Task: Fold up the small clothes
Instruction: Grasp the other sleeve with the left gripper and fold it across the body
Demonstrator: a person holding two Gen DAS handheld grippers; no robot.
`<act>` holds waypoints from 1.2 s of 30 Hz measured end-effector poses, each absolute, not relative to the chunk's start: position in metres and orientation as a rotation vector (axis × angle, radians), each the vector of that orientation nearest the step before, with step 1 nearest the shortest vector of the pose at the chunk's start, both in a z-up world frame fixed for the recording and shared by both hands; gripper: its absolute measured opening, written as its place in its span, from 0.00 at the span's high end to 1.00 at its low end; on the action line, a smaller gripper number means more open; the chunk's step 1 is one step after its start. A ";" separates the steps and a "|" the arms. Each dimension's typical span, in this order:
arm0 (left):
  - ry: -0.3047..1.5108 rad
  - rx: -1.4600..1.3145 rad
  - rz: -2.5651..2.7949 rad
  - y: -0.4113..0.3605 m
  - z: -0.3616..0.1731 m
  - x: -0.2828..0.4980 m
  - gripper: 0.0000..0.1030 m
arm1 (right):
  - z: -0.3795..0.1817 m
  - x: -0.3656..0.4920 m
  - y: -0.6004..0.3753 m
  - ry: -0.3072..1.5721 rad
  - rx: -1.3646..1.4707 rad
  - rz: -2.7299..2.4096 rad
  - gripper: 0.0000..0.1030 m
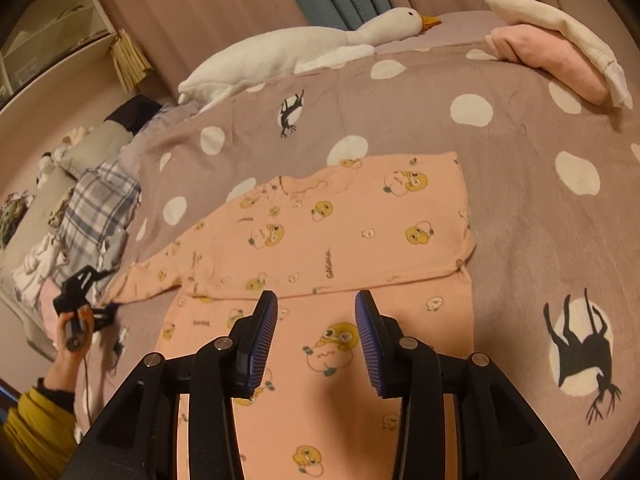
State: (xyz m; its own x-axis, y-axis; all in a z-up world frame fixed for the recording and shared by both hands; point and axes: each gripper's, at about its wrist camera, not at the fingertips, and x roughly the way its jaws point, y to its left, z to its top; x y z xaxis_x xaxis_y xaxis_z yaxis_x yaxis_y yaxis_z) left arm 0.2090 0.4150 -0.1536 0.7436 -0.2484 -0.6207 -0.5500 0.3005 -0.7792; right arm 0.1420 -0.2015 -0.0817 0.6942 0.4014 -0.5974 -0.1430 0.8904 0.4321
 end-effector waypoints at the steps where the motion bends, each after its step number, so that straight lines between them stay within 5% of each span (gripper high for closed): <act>1: 0.788 -1.237 0.256 0.413 -0.152 0.209 0.94 | -0.082 0.141 -0.202 0.747 0.371 0.310 0.62; 14: 0.714 -0.590 -0.127 0.237 0.007 0.235 0.95 | -0.087 0.121 -0.208 0.751 0.403 0.313 0.62; 22: 0.850 -0.283 -0.330 0.051 -0.004 0.245 0.94 | -0.094 0.111 -0.216 0.750 0.440 0.330 0.62; 24: 0.907 -0.205 -0.330 0.014 -0.026 0.249 0.88 | -0.096 0.109 -0.219 0.753 0.451 0.325 0.62; 26: 1.010 -0.088 -0.308 -0.023 -0.057 0.253 0.53 | -0.098 0.108 -0.223 0.763 0.467 0.319 0.61; 28: 1.073 0.005 -0.309 -0.047 -0.079 0.251 0.32 | -0.098 0.107 -0.226 0.767 0.470 0.314 0.61; 30: 1.101 0.075 -0.333 -0.058 -0.092 0.244 0.27 | -0.095 0.105 -0.227 0.765 0.455 0.311 0.60; 32: 1.120 0.107 -0.384 -0.061 -0.100 0.233 0.10 | -0.092 0.105 -0.227 0.762 0.433 0.301 0.55; 36: 1.138 0.063 -0.390 -0.037 -0.112 0.216 0.07 | -0.088 0.110 -0.220 0.760 0.401 0.310 0.54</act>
State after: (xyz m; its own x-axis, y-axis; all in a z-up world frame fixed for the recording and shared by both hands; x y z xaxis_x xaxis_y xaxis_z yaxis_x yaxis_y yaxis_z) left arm 0.2163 -0.0368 -0.1122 0.3597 -0.2709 -0.8929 0.3341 0.9309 -0.1478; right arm 0.1101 -0.2204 -0.0881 0.6859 0.4107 -0.6008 -0.1263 0.8802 0.4575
